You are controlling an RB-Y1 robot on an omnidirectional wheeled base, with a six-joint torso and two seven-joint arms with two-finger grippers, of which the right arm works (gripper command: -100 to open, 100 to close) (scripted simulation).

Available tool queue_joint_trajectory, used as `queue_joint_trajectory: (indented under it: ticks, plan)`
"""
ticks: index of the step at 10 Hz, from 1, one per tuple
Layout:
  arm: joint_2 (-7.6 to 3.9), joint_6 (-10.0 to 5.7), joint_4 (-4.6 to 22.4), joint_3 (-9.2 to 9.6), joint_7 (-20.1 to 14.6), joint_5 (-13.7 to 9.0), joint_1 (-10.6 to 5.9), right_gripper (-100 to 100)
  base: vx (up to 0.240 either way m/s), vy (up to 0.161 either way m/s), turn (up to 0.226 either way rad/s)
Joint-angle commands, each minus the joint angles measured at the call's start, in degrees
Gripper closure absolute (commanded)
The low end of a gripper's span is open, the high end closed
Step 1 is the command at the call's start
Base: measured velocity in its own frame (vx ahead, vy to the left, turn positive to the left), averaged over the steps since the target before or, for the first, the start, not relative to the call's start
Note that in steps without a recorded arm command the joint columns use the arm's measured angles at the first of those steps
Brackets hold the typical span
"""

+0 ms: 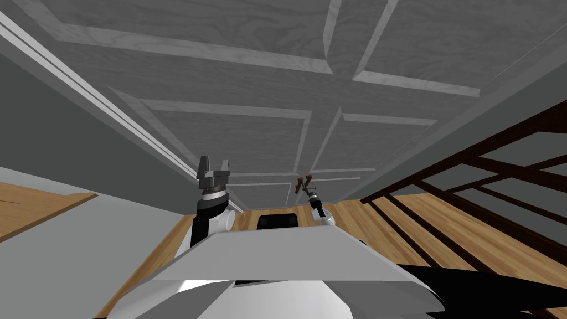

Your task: Pull the door open

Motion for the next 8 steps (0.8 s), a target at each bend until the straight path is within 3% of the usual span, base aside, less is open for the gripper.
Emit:
queue_joint_trajectory:
  ticks: [1, 3, 4, 8]
  plan:
    - [0.27, 1.42, -2.9, 0.41, -0.4, 0.2, 0.70, -100, 0.022, 0.009, -0.028]
    - [0.10, 1.26, -2.4, 0.23, -0.4, 0.1, 0.60, -100, 0.000, 0.000, 0.000]
    - [0.10, 1.26, -2.4, 0.23, -0.4, 0.1, 0.60, 100, 0.000, 0.000, 0.000]
    - [0.10, 1.26, -2.4, 0.23, -0.4, 0.1, 0.60, 100, -0.001, 0.002, 0.005]
